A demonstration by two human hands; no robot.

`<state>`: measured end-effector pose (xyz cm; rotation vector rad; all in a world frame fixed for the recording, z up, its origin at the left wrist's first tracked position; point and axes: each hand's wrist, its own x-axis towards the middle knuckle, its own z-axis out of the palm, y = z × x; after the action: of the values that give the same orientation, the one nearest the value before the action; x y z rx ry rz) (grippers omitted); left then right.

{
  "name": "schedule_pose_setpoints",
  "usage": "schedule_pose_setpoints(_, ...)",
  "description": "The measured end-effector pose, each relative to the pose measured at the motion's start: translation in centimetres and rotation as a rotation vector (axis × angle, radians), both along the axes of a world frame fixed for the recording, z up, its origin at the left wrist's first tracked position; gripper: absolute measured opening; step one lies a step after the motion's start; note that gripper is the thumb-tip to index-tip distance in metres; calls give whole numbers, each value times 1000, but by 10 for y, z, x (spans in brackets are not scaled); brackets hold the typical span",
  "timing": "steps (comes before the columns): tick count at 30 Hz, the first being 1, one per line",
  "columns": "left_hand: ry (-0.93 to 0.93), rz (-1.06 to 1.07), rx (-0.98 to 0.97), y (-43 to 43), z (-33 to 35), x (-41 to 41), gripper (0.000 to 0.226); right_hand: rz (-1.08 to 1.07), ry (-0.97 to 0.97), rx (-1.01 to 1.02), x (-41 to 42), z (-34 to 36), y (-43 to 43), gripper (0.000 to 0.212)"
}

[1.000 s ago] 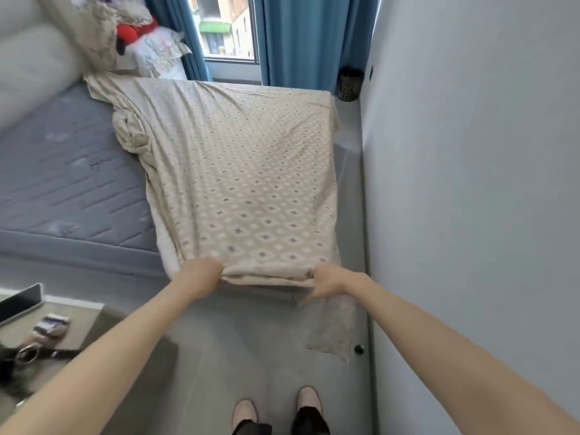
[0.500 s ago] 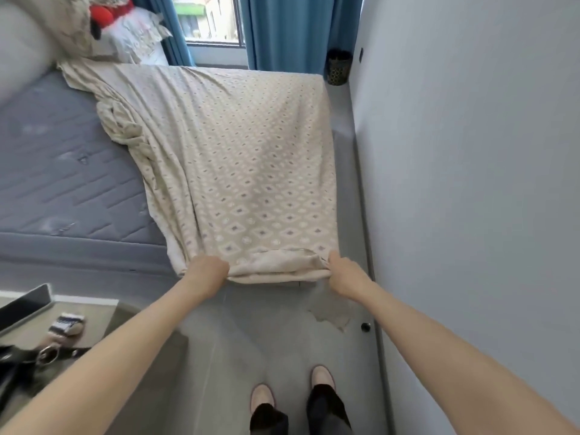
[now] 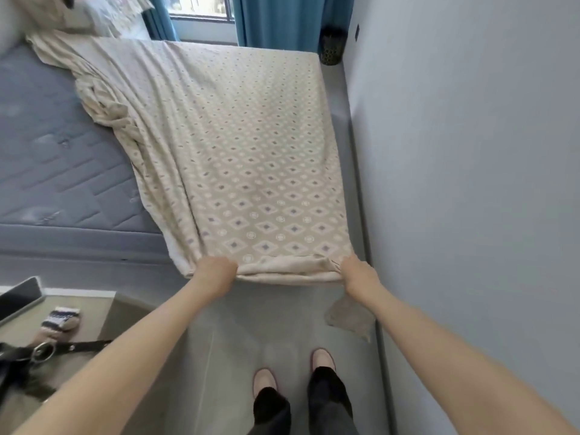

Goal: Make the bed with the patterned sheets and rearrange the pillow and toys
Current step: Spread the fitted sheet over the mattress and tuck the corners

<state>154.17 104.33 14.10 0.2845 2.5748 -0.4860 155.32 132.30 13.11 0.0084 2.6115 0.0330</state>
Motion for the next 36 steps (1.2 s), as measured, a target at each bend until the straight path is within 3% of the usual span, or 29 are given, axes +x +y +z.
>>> schedule_pose_setpoints(10, -48, -238, -101, 11, -28, -12, 31, -12, -28, 93, 10, -32, 0, 25)
schedule_pose_setpoints(17, -115, -360, -80, 11, -62, -24, 39, -49, -191, 99, 4, -73, -4, 52)
schedule_pose_setpoints(24, -371, -342, -114, 16, -124, -48, 45, 48, -361, 80, -18, -128, 2, 38)
schedule_pose_setpoints(29, -469, -285, -95, 20, -177, -60, 42, 110, -479, 106, -34, -174, 1, 53)
schedule_pose_setpoints(36, -542, -266, -209, 23, -233, -68, 40, 176, -561, 84, -43, -227, -7, 69)
